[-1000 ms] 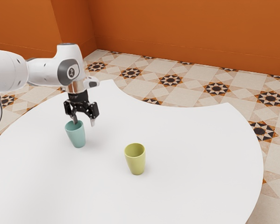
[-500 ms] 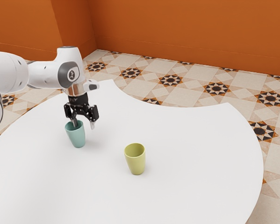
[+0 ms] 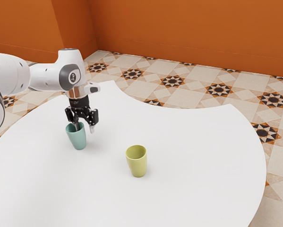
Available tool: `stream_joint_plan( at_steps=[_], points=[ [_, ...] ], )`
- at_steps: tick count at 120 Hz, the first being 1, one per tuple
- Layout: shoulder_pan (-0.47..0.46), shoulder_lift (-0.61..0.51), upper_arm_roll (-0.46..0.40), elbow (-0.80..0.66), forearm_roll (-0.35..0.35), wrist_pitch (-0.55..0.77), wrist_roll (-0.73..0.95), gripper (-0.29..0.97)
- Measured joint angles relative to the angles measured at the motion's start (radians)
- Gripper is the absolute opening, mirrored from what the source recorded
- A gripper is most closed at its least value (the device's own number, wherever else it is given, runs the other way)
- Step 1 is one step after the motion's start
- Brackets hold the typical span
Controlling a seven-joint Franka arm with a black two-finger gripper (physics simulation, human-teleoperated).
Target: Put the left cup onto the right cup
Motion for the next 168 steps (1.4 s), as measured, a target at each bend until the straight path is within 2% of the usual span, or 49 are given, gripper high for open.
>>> stream_joint_plan(
  at_steps=[43,168],
  points=[
    [0.005,0.000,0.002,0.002,0.000,0.000,0.001,0.25],
    [0.015,0.013,0.003,0.008,0.010,-0.002,0.004,-0.09]
  ],
)
